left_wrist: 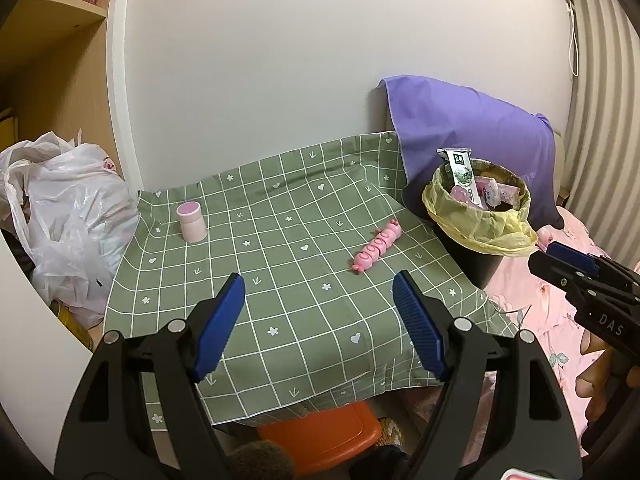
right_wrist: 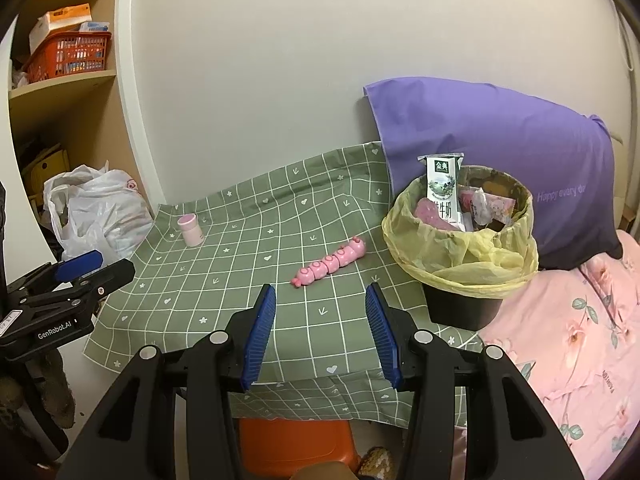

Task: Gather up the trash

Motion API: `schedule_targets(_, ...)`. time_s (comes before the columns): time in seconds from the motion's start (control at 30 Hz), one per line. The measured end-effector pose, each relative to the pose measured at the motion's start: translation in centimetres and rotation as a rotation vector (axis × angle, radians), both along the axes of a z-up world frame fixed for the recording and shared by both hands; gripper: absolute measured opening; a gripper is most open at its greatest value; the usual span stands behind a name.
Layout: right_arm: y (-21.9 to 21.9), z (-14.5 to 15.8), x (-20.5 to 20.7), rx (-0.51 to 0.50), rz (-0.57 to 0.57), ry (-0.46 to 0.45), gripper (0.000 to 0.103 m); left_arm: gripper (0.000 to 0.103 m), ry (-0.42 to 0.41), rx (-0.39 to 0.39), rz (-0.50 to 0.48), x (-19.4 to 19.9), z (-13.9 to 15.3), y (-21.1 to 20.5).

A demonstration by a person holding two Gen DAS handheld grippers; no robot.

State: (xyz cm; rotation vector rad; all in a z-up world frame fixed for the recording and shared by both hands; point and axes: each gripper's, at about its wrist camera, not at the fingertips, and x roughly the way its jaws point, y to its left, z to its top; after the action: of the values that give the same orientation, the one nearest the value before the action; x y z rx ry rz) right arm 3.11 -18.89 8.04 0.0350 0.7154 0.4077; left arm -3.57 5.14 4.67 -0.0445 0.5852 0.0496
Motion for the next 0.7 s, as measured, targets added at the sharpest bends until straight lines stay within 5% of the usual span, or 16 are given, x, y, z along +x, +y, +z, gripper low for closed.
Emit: schedule_targets(0.7,-0.54,0.09,-0.12,0.000,0.002,0.000,0.044,0.072,-0.006,0.001,-0.009,-0.33,0.21,-0.42)
